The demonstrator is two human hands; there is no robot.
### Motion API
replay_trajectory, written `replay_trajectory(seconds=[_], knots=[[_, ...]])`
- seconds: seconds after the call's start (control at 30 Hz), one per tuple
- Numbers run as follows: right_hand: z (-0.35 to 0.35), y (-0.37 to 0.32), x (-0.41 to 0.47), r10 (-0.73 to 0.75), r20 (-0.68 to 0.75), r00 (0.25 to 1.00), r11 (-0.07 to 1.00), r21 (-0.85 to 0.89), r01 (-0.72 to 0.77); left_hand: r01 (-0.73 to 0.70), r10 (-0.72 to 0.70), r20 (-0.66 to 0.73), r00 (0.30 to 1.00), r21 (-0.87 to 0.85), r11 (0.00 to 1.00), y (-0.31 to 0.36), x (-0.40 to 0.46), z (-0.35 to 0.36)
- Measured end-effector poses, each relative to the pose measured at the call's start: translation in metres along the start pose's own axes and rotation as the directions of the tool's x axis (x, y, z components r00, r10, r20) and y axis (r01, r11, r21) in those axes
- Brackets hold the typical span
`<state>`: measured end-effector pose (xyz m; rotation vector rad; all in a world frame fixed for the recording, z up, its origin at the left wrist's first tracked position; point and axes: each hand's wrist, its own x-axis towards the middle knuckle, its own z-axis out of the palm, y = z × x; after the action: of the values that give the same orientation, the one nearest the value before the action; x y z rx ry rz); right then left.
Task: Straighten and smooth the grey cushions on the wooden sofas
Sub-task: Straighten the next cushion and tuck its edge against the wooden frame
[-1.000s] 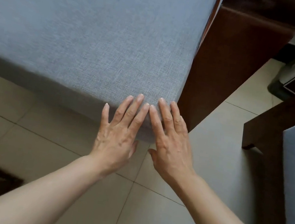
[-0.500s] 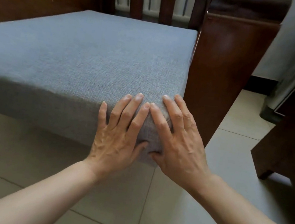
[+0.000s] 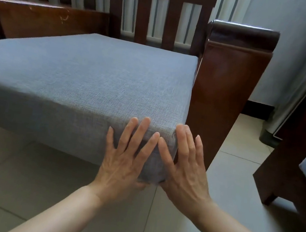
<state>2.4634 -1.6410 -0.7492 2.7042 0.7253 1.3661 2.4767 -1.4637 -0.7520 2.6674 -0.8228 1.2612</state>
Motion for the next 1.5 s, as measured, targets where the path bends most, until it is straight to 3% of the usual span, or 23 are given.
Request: replay_trajectory(seconds=[0.3, 0.57, 1.13, 1.5], knots=[[0.031, -0.003, -0.012, 0.038, -0.051, 0.998, 0.999, 0.041, -0.035, 0.002, 0.001, -0.034, 0.999, 0.09, 0.996, 0.005, 0.0, 0.015], [0.021, 0.005, -0.004, -0.012, -0.086, 0.996, 0.994, 0.107, 0.022, 0.029, -0.02, -0.078, 0.997, 0.129, 0.991, 0.006, -0.004, 0.018], [-0.005, 0.018, 0.035, -0.015, -0.108, 0.994, 0.982, 0.188, 0.035, 0.156, -0.15, -0.089, 0.985, 0.068, 0.985, 0.004, 0.031, -0.014], [-0.043, 0.043, 0.1, -0.072, -0.044, 0.996, 0.968, 0.236, 0.081, 0.238, -0.237, -0.067, 0.969, 0.008, 0.971, -0.005, 0.084, -0.053]])
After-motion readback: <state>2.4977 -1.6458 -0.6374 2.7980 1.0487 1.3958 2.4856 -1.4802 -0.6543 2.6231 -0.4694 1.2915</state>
